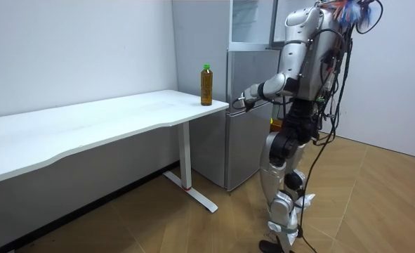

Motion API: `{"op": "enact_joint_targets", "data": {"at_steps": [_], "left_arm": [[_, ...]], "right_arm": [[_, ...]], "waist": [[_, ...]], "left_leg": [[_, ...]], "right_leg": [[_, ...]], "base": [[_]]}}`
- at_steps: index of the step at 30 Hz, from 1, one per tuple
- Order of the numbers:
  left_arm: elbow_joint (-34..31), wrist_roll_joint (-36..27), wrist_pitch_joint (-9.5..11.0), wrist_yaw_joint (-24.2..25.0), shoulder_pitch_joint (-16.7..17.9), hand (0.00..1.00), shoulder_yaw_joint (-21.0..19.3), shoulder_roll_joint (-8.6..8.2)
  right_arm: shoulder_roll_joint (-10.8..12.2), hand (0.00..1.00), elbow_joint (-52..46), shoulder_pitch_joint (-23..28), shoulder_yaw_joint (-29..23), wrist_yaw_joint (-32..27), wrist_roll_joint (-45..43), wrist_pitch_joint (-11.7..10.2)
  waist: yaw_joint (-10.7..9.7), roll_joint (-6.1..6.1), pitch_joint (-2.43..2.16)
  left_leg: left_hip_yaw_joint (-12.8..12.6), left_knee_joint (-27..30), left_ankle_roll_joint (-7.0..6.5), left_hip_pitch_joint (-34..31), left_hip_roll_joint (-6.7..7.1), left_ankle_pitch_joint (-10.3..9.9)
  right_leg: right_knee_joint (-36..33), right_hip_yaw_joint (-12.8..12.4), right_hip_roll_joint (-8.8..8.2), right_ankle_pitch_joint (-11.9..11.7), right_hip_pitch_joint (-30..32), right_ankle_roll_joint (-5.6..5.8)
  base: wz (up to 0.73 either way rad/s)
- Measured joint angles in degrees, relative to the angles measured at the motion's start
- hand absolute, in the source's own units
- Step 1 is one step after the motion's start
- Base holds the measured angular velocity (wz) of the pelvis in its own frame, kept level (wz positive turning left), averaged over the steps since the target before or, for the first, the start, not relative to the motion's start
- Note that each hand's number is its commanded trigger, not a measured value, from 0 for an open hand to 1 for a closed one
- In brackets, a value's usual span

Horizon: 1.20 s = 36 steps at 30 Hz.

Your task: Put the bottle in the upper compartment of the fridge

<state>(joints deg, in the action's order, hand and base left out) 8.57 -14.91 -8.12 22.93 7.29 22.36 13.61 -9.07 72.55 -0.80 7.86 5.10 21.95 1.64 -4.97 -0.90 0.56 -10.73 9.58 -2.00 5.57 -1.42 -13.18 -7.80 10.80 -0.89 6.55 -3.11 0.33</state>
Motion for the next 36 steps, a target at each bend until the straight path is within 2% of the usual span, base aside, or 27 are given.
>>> {"op": "enact_joint_targets", "data": {"at_steps": [3, 5, 8, 10, 12, 15, 17, 19, 22, 24, 25, 27, 28, 31, 36], "left_arm": [[5.04, 2.56, 0.55, -1.44, 0.38, 0.0, -0.24, -0.12], [12.54, 4.81, 2.98, -2.89, 0.52, 0.0, -1.16, -1.34], [22.68, 6.97, 4.46, -5.0, 0.93, 0.0, -3.08, -1.94], [26.94, 6.98, 4.89, -6.35, 1.81, 0.0, -4.67, -2.14], [30.51, 7.01, 5.95, -7.56, 2.36, 0.0, -6.18, -2.57], [35.57, 6.5, 8.68, -10.97, 3.69, 0.0, -7.81, -3.22], [40.8, 5.4, 10.46, -12.78, 3.79, 0.0, -10.65, -4.41], [44.09, 5.16, 11.28, -14.05, 3.96, 0.0, -12.62, -5.0], [46.2, 3.14, 11.87, -16.46, 5.17, 0.0, -14.9, -5.36], [47.17, 1.98, 12.58, -17.79, 5.65, 0.0, -16.83, -6.2], [48.16, 1.25, 13.02, -18.54, 5.8, 0.0, -17.62, -6.69], [49.72, -0.09, 13.16, -19.51, 6.02, 0.0, -18.72, -7.31], [50.16, -0.47, 13.18, -20.13, 6.08, 0.0, -19.94, -7.89], [52.52, -1.34, 13.28, -20.27, 5.73, 0.0, -22.56, -8.43], [54.47, -1.97, 13.44, -21.62, 5.01, 0.0, -23.36, -8.66]], "right_arm": [[0.38, 0.0, -0.17, 0.04, 1.86, -0.3, 0.18, -0.8], [0.55, 0.0, -0.86, 0.22, 2.47, -0.67, -0.26, -0.79], [0.54, 0.0, -1.33, 0.16, 2.68, -0.72, -0.2, -1.0], [0.53, 0.0, -1.4, 0.38, 2.68, -0.72, -0.2, -1.13], [0.48, 0.0, -1.41, 0.73, 2.94, -0.77, -0.05, -1.14], [0.64, 0.0, -1.4, 1.06, 4.69, -0.96, 0.06, -1.69], [0.67, 0.0, -1.39, 1.42, 4.69, -1.16, -0.09, -2.83], [0.67, 0.0, -1.4, 1.99, 4.67, -1.17, -0.26, -3.53], [0.68, 0.0, -1.39, 2.21, 4.69, -1.25, -0.26, -3.59], [0.68, 0.0, -1.36, 2.69, 4.67, -1.25, -0.22, -3.62], [0.69, 0.0, -1.37, 3.18, 4.67, -1.23, -0.19, -3.62], [0.72, 0.0, -1.5, 3.82, 4.51, -1.31, -0.5, -3.58], [0.72, 0.0, -1.53, 4.03, 4.24, -1.49, -1.48, -3.58], [0.79, 0.0, -1.5, 4.55, 3.87, -2.63, -2.56, -3.57], [0.84, 0.0, -1.48, 4.89, 3.33, -3.49, -2.94, -3.57]], "waist": [[1.14, 0.24, 0.04], [2.2, 0.31, 0.0], [2.58, 0.48, -0.08], [2.46, 0.66, -0.22], [3.53, 0.83, -0.33], [4.39, 1.12, -0.43], [5.26, 1.07, -0.42], [5.48, 1.04, -0.44], [6.6, 1.13, -0.42], [6.95, 1.09, -0.4], [7.11, 0.98, -0.09], [7.25, 1.09, -0.11], [7.42, 1.35, 0.03], [7.92, 1.18, -0.03], [8.43, 1.03, -0.27]], "left_leg": [[0.27, 0.0, 0.01, -0.15, 0.01, 0.02], [0.44, 0.0, 0.01, -0.17, 0.06, 0.02], [0.76, -0.03, 0.01, -0.23, 0.09, 0.01], [1.62, 0.04, -0.03, -0.58, 0.28, 0.03], [1.83, 0.03, -0.04, -0.94, 0.33, 0.04], [2.17, 0.04, -0.06, -1.01, 0.38, 0.05], [2.59, 0.06, -0.06, -0.92, 0.41, 0.05], [3.19, 0.12, -0.06, -0.86, 0.42, 0.05], [3.29, 0.17, -0.05, -0.86, 0.38, 0.05], [3.52, 0.15, -0.04, -0.49, 0.41, 0.06], [3.66, 0.01, -0.04, 0.17, 0.41, 0.05], [3.94, 0.01, -0.05, 0.51, 0.48, 0.04], [3.74, -0.06, -0.05, 0.72, 0.51, 0.03], [3.23, -0.08, -0.06, 0.99, 0.51, 0.02], [3.12, 0.06, -0.08, 1.01, 0.56, 0.03]], "right_leg": [[0.0, 0.73, -0.12, 0.03, -0.01, -0.01], [0.02, 0.88, -0.16, 0.05, -0.1, 0.03], [0.05, 1.25, -0.21, 0.07, -0.17, 0.05], [0.02, 2.13, -0.47, 0.28, -0.19, 0.07], [-0.02, 2.36, -0.56, 0.34, -0.06, 0.09], [-0.02, 2.32, -0.53, 0.39, -0.21, 0.14], [0.01, 2.82, -0.62, 0.4, -0.52, 0.16], [0.02, 3.51, -0.67, 0.42, -0.83, 0.17], [-0.02, 3.67, -0.67, 0.49, -0.84, 0.08], [-0.01, 3.7, -0.67, 0.49, -1.31, 0.08], [0.02, 3.73, -0.66, 0.55, -2.03, 0.15], [-0.01, 3.7, -0.7, 0.61, -2.46, 0.22], [-0.01, 3.61, -0.69, 0.62, -2.51, 0.24], [-0.02, 3.18, -0.67, 0.63, -2.55, 0.22], [-0.06, 2.81, -0.7, 0.63, -2.53, 0.22]], "base": [[0.06], [0.03], [0.06], [0.18], [0.1], [0.06], [0.1], [0.14], [0.03], [0.07], [0.11], [0.05], [-0.09], [-0.1], [-0.01]]}}
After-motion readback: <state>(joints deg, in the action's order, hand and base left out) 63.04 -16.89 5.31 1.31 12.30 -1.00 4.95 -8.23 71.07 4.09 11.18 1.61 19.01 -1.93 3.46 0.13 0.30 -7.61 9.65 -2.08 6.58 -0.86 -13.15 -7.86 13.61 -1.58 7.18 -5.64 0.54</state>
